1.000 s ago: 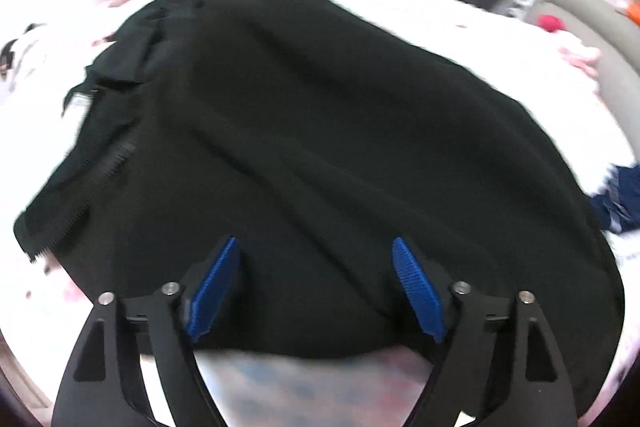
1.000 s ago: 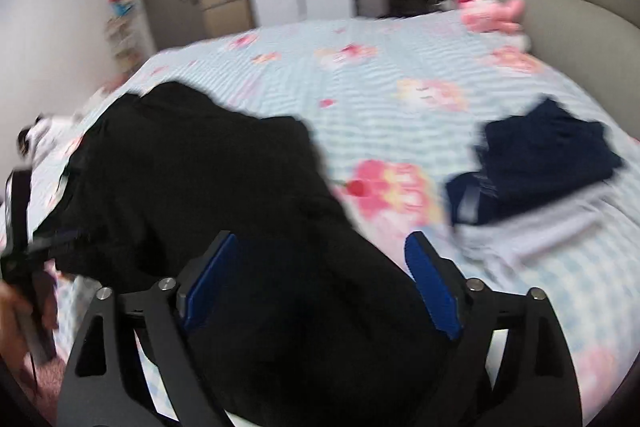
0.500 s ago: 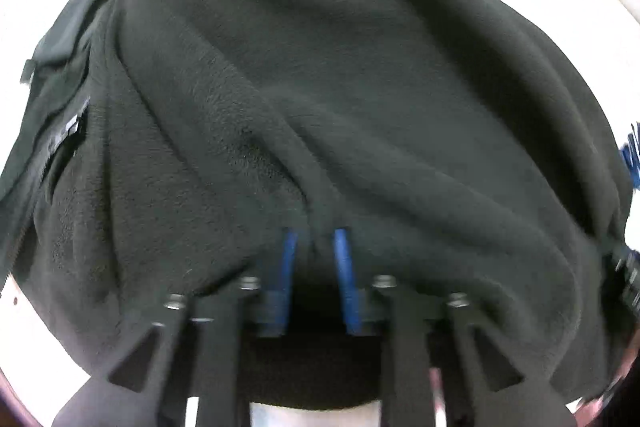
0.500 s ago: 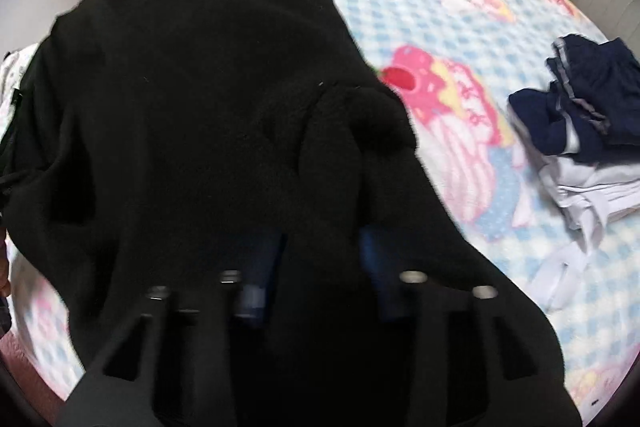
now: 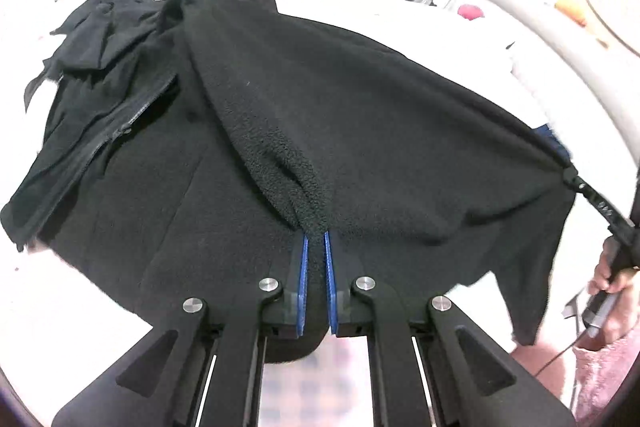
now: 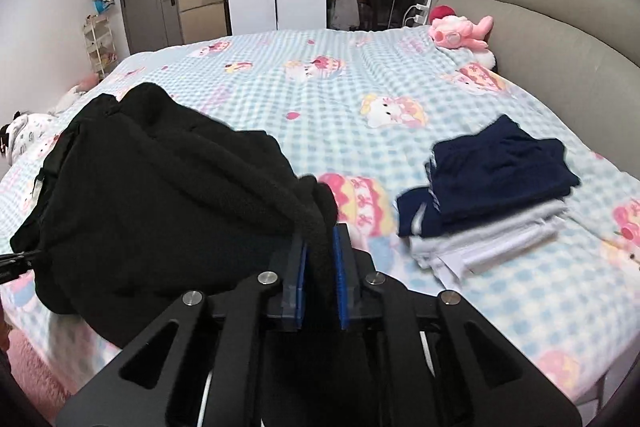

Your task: Fold clothes

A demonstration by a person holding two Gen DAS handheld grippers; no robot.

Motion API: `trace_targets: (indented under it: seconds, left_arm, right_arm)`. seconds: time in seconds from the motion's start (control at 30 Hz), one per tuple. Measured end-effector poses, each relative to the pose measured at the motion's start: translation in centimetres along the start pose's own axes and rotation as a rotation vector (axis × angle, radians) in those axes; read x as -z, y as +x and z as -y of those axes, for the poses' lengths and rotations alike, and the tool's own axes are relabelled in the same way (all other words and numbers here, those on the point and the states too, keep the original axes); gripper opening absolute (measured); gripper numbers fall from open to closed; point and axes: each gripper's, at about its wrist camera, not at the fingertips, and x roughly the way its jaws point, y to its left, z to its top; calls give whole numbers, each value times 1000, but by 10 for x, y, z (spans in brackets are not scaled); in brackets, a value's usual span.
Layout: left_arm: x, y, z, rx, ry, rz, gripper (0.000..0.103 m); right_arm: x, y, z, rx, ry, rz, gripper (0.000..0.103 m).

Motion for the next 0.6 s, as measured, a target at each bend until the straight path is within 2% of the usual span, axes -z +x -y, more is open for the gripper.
trace_targets:
  seconds: [0.17,0.2,0.27,0.3,0.37,0.4,0.43,0.47,0.5,0.53,0.6]
  left_arm:
    - [34,-21,-13,52,-77,-24,8]
    - [38,-14,4,52,-76,-37,8]
    - [31,0,2,10,-55,-73,7]
    - [33,8,5,-2,-45,-92,7]
    - [19,23,25,-22,-42,-114,10]
    - [12,19,24,-12,-40,-99,17]
    - [5,15,24,-4,-38,-81,37]
    - [-7,8,26,-2,-34,-30,51]
    - [-21,2,30,-3,-24,21,70]
    - [-35,-4,34,-4,-13,73,75]
    - [-60,-5,40,-26,4,148,78]
  right_arm:
    - [12,-50,17,103,0,85,5]
    - [12,-53,23,94,11,73,5]
    - [11,-43,36,22,41,11,5]
    - [11,-35,37,-22,50,-26,9]
    - [12,-19,29,-73,38,-83,29]
    - [13,-11,23,-91,26,-102,45]
    - [14,-3,14,-116,14,-115,60]
    - [16,4,5,-147,6,-128,65]
    - [17,11,-3,-173,3,-142,74]
    - [17,17,-12,-194,-1,-156,79]
    - [16,34,-27,-211,-16,-182,81]
